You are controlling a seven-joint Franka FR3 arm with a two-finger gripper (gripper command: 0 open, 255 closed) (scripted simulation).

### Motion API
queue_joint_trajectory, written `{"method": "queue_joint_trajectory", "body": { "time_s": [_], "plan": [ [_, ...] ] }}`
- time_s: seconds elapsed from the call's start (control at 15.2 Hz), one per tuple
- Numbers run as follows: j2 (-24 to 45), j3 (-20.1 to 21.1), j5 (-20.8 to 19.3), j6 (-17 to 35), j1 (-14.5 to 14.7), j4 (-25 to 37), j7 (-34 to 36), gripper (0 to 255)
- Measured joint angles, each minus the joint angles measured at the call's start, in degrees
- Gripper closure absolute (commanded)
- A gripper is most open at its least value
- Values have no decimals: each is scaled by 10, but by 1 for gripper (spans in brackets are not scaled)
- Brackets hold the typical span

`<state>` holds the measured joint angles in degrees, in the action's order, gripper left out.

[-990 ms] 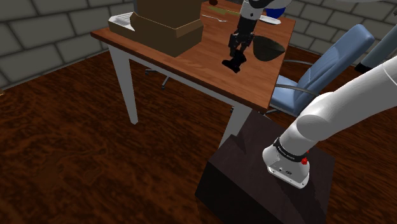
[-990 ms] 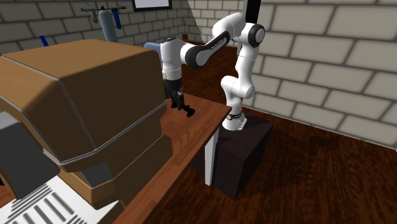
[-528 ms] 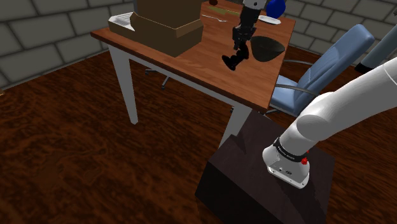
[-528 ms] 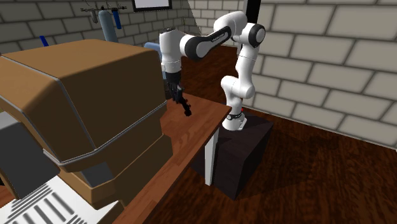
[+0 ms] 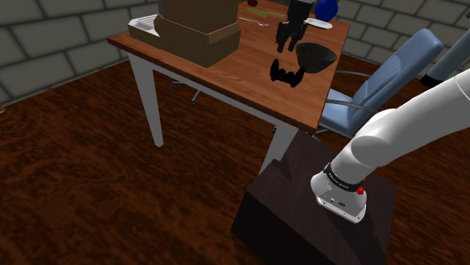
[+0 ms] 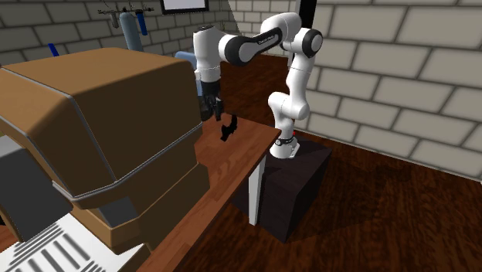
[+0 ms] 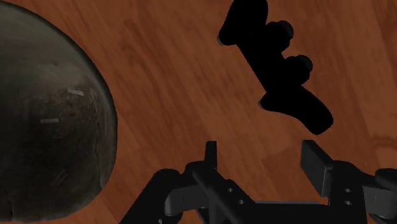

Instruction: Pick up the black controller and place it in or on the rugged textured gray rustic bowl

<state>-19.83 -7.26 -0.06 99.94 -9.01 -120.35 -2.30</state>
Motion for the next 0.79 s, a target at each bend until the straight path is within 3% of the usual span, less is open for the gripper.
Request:
{"method": "queue_joint_trajectory", "body": {
  "time_s": [0.4, 0.79],
  "plan": [
    [-77, -15, -2, -7, 15, -101, -104, 0],
    [-85, -16, -2, 35, 17, -154, -113, 0]
  ]
}}
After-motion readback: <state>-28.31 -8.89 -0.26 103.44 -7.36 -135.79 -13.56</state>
